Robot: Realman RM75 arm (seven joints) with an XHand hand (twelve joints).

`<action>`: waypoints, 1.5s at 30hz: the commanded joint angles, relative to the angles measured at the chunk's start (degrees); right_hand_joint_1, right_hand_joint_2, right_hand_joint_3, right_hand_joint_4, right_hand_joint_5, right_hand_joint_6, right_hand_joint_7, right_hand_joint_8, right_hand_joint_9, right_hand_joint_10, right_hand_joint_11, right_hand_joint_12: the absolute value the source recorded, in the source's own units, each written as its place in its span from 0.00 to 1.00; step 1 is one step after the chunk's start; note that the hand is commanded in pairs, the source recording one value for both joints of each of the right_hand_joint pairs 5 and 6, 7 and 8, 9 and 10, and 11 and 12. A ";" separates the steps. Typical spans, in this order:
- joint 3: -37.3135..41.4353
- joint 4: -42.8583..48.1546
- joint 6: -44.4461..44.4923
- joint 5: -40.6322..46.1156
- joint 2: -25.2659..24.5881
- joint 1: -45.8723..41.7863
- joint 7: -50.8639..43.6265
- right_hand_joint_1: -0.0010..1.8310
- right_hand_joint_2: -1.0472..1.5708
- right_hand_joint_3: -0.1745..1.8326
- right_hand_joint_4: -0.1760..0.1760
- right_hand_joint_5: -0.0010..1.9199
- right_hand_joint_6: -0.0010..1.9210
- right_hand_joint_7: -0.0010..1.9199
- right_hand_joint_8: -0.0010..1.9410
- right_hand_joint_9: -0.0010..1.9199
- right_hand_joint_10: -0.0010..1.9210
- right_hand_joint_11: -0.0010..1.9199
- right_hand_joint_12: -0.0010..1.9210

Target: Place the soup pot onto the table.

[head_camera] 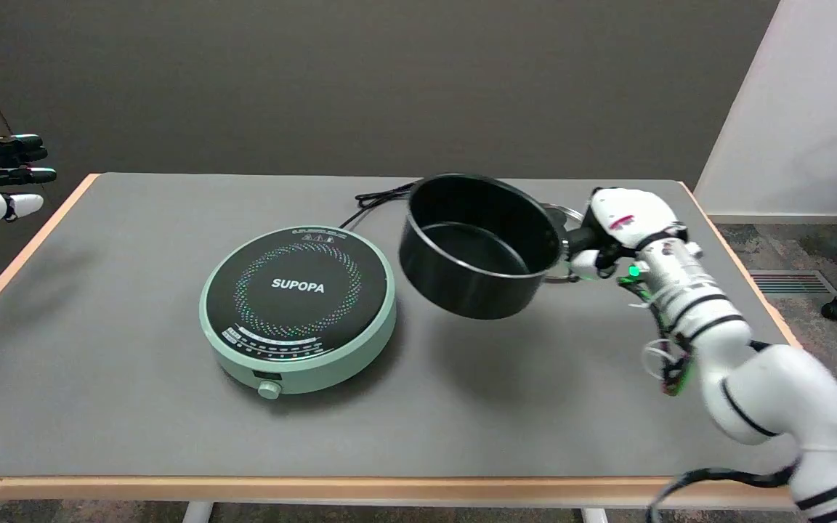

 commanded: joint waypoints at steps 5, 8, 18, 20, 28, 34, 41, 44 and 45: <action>23.57 -2.24 -26.71 13.27 3.31 -15.36 -0.27 0.49 0.94 0.36 0.28 0.94 0.94 0.94 0.93 0.94 0.94 0.94 0.94; 23.94 -1.68 -28.07 12.91 3.65 -16.19 -0.31 0.49 0.94 0.36 0.29 0.94 0.94 0.94 0.93 0.94 0.94 0.94 0.94; 20.01 0.08 -27.58 6.26 3.15 -16.55 -0.45 0.49 0.93 0.36 0.29 0.94 0.94 0.94 0.93 0.94 0.94 0.94 0.94; 18.74 -1.35 -26.16 6.20 3.25 -16.25 -0.45 0.49 0.93 0.36 0.29 0.94 0.94 0.94 0.93 0.94 0.94 0.94 0.94; 13.64 -8.93 -21.55 6.20 4.09 -12.22 -0.45 0.49 0.93 0.36 0.28 0.94 0.94 0.94 0.93 0.94 0.94 0.94 0.94; 12.31 -12.38 -19.27 6.44 3.69 -8.81 -0.45 0.50 0.93 0.36 0.28 0.93 0.93 0.93 0.92 0.93 0.93 0.93 0.93; 9.13 -12.41 -18.57 6.20 1.90 -7.61 -2.36 0.50 0.93 0.36 0.28 0.93 0.93 0.93 0.92 0.93 0.93 0.93 0.93; 8.94 -11.38 -18.96 6.20 0.59 -8.27 -3.49 0.50 0.93 0.35 0.28 0.93 0.93 0.93 0.92 0.93 0.93 0.93 0.93; 8.96 -10.82 -19.13 6.20 0.07 -8.75 -4.08 0.50 0.93 0.35 0.28 0.93 0.93 0.93 0.92 0.93 0.93 0.93 0.93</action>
